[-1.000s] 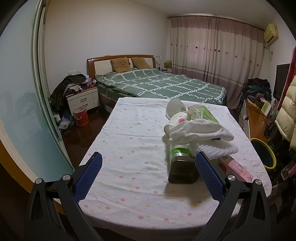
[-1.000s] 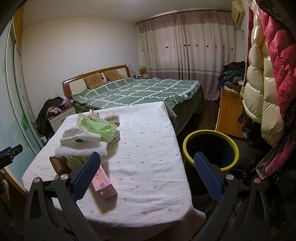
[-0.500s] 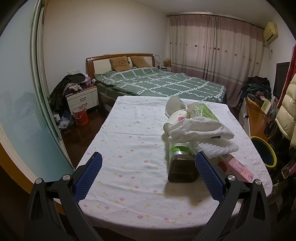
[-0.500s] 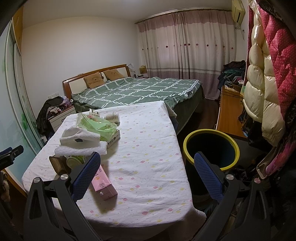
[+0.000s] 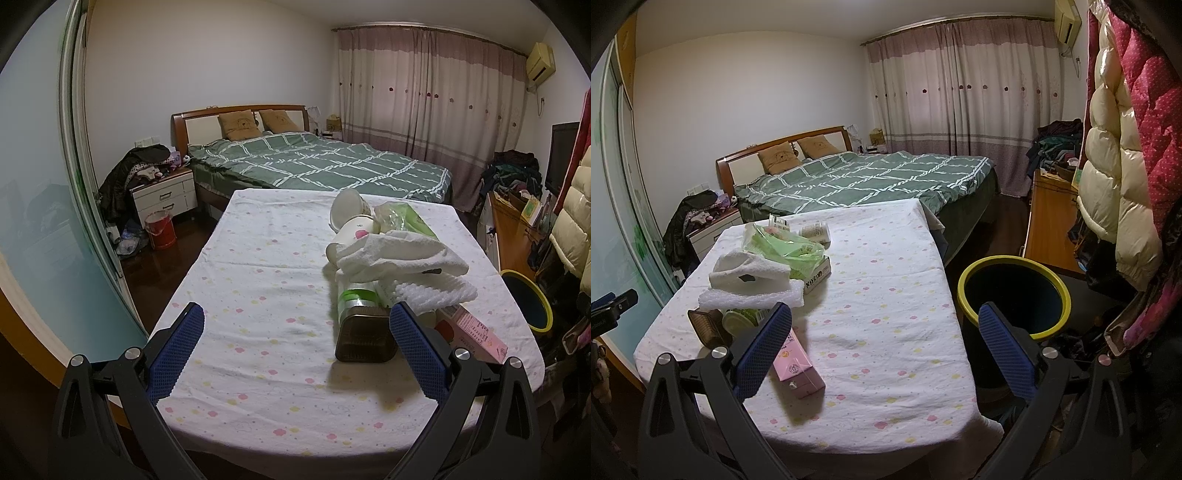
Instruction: Collect trash
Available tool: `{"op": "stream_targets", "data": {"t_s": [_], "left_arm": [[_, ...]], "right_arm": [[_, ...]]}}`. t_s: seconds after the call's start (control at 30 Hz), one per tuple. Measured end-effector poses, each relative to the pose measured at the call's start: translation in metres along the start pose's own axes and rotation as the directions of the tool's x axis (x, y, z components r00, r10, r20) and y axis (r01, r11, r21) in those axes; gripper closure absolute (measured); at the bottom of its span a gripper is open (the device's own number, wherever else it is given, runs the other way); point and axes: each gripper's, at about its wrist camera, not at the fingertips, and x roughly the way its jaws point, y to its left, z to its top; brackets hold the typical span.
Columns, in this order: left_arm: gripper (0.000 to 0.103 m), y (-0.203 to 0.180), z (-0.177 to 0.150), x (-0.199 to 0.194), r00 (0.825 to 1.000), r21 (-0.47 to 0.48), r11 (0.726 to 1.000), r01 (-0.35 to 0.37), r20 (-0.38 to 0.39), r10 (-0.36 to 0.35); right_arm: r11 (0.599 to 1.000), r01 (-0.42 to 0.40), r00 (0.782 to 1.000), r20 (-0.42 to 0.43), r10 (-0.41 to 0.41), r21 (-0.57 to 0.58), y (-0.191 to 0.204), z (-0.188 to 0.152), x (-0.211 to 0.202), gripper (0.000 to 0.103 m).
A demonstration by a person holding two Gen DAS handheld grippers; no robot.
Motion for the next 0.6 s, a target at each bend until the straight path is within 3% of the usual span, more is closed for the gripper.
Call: {"op": "stream_targets", "data": {"t_s": [0.33, 0.6], "left_arm": [[0.004, 0.004, 0.001, 0.015, 1.0, -0.009, 1.0, 0.0, -0.021, 0.0], [0.004, 0.005, 0.003, 0.034, 0.999, 0.002, 1.0, -0.014, -0.04, 0.014]], "right_arm": [[0.999, -0.044, 0.999, -0.022, 0.044, -0.027, 0.012, 0.011, 0.027, 0.006], [0.982, -0.166, 0.985, -0.069, 0.161, -0.087, 0.05, 0.037, 0.076, 0.006]]}}
